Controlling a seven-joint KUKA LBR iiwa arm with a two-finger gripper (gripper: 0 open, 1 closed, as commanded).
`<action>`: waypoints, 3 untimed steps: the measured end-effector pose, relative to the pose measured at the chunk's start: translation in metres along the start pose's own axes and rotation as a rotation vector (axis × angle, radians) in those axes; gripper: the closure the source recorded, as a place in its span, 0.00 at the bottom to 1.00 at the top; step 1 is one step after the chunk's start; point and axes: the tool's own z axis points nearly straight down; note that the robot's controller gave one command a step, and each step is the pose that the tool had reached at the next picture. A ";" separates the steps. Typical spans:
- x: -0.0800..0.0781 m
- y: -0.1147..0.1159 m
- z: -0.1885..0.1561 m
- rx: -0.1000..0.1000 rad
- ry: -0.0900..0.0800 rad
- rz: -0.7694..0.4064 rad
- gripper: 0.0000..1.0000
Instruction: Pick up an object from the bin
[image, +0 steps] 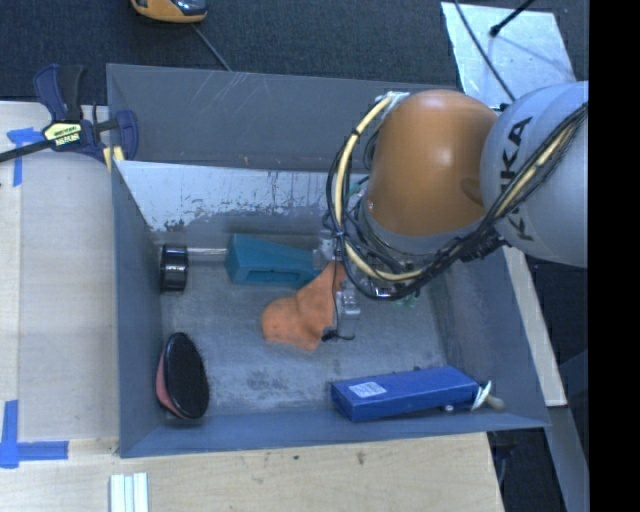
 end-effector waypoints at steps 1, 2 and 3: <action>-0.001 0.000 -0.005 -0.001 -0.009 0.002 0.00; -0.020 0.001 0.035 -0.002 -0.018 0.007 0.00; 0.001 -0.011 0.090 -0.001 -0.010 0.095 0.00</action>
Offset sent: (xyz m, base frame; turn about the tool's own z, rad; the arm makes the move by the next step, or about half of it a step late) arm 0.0338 0.0015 -0.0887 0.0185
